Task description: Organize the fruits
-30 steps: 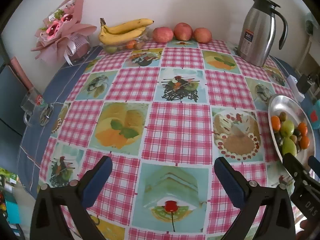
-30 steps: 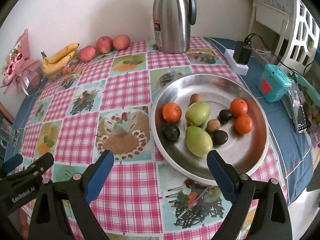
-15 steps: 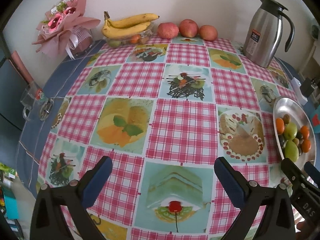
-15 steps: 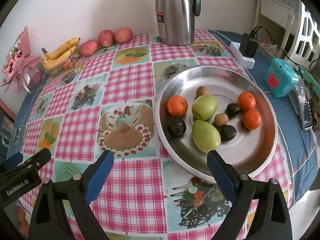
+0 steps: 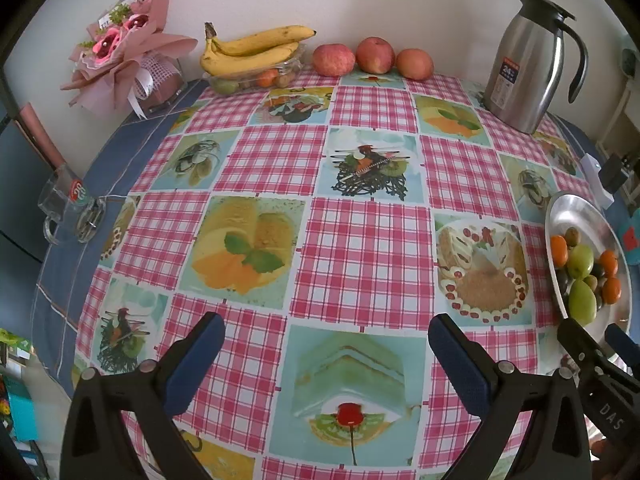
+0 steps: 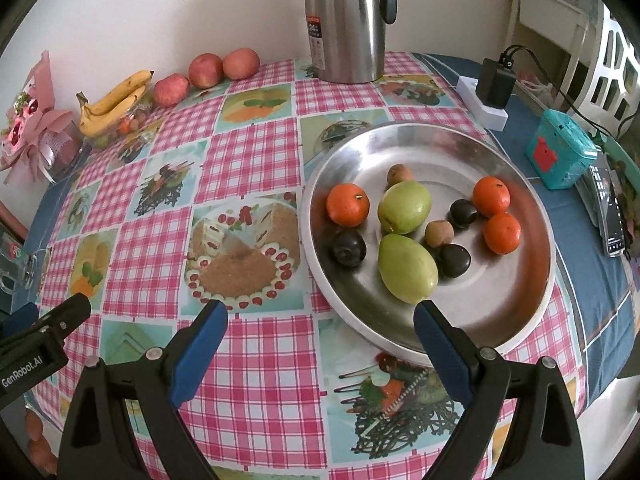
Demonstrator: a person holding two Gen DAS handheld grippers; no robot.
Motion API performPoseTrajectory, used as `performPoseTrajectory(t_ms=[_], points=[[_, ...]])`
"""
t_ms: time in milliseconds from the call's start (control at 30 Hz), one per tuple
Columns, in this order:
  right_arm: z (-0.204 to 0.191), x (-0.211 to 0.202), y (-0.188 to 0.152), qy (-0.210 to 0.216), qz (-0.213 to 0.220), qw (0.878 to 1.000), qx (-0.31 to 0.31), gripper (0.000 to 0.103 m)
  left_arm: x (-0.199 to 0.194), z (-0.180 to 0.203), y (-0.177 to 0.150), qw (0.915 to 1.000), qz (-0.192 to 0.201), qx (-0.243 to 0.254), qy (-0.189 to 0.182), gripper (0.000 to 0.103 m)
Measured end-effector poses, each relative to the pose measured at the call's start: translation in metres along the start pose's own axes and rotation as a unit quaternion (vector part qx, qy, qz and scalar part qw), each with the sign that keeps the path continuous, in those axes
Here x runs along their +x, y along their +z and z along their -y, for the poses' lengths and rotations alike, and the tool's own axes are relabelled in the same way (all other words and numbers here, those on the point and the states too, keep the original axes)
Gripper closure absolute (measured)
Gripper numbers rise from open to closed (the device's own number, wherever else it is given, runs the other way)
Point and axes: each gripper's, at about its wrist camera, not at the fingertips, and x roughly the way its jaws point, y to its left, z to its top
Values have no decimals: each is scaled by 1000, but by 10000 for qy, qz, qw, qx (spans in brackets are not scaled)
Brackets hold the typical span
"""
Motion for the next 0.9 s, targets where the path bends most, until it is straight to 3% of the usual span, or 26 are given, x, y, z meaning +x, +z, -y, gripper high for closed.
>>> performPoseTrajectory(t_ms=[900], points=[[-2, 5, -1, 5, -61, 10000, -46, 9, 1, -1, 2, 10000, -28, -12, -54, 0]])
